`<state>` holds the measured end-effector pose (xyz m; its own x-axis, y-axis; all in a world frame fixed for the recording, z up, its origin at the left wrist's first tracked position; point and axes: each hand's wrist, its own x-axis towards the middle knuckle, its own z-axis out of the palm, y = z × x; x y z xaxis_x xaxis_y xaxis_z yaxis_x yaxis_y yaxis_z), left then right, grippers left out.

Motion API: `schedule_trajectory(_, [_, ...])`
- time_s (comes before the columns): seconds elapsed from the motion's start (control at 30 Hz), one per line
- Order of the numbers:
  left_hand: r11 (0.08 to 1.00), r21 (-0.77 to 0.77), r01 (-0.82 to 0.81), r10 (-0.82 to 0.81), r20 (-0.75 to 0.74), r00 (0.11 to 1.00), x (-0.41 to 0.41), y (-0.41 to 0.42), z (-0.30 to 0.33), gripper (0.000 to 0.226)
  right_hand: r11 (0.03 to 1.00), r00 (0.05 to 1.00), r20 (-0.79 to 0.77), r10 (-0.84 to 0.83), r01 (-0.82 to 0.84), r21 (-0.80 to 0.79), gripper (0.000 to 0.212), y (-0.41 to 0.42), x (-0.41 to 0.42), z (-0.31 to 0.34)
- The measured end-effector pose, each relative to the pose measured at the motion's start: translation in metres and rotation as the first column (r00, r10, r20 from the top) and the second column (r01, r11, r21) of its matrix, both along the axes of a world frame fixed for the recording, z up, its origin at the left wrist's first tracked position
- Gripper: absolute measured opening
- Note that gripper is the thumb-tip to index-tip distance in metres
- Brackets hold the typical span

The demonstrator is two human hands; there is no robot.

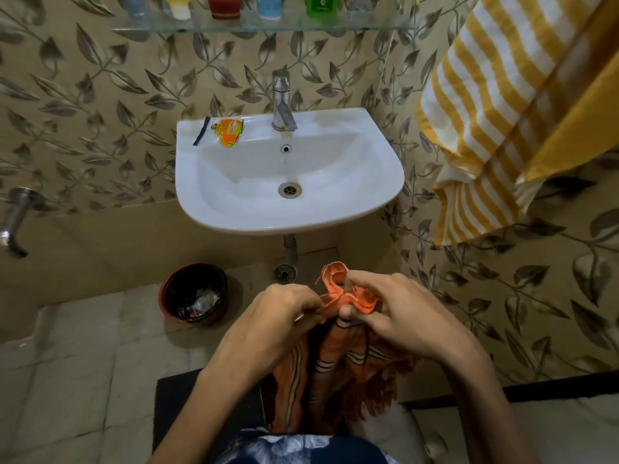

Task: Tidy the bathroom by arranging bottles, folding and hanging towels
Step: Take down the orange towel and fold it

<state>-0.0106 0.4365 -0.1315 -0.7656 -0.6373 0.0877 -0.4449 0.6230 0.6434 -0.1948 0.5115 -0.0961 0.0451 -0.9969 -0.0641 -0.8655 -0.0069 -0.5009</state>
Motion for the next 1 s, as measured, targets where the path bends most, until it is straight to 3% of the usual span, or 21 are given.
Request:
schedule_trajectory(0.23, [0.984, -0.015, -0.179, 0.18, 0.101, 0.978, 0.001, -0.007, -0.015, 0.012, 0.99, 0.984, 0.179, -0.01, 0.035, -0.138, 0.02, 0.007, -0.009, 0.024])
schedule_trajectory(0.37, [0.98, -0.006, -0.201, 0.201, 0.052, 0.978, 0.0, -0.011, -0.019, 0.012, 0.979, 0.978, 0.207, -0.035, 0.075, -0.19, 0.028, 0.011, -0.016, 0.034])
schedule_trajectory(0.47, [0.975, 0.013, -0.223, 0.223, 0.036, 0.974, 0.0, -0.014, -0.019, 0.022, 0.968, 0.945, 0.318, -0.078, 0.148, -0.202, 0.034, 0.015, -0.025, 0.04])
schedule_trajectory(0.6, [0.985, 0.059, -0.162, 0.167, -0.099, 0.981, -0.002, -0.014, -0.012, 0.008, 0.939, 0.867, 0.47, -0.165, 0.284, -0.194, 0.022, 0.022, -0.036, 0.048])
schedule_trajectory(0.67, [0.989, 0.059, -0.133, 0.141, -0.155, 0.978, -0.003, -0.012, -0.007, 0.008, 0.902, 0.852, 0.434, -0.294, 0.397, -0.168, 0.007, 0.023, -0.046, 0.046])
schedule_trajectory(0.77, [0.992, 0.062, -0.113, 0.123, -0.176, 0.977, -0.004, -0.009, -0.003, 0.013, 0.794, 0.802, 0.137, -0.581, 0.596, -0.12, 0.035, 0.023, -0.058, 0.035])
schedule_trajectory(0.83, [0.993, 0.073, -0.095, 0.106, -0.166, 0.98, -0.006, -0.005, -0.002, 0.014, 0.839, 0.84, 0.113, -0.531, 0.54, -0.07, 0.051, 0.021, -0.048, 0.032])
schedule_trajectory(0.93, [0.998, 0.032, -0.057, 0.061, -0.168, 0.984, -0.01, 0.002, 0.004, 0.018, 0.974, 0.922, 0.319, -0.22, 0.191, 0.121, 0.059, 0.014, -0.008, 0.026])
schedule_trajectory(1.0, [1.0, 0.0, -0.017, 0.017, -0.184, 0.983, -0.01, 0.006, 0.01, 0.019, 0.986, 0.954, 0.288, -0.089, 0.044, 0.158, 0.059, 0.009, 0.011, 0.015])
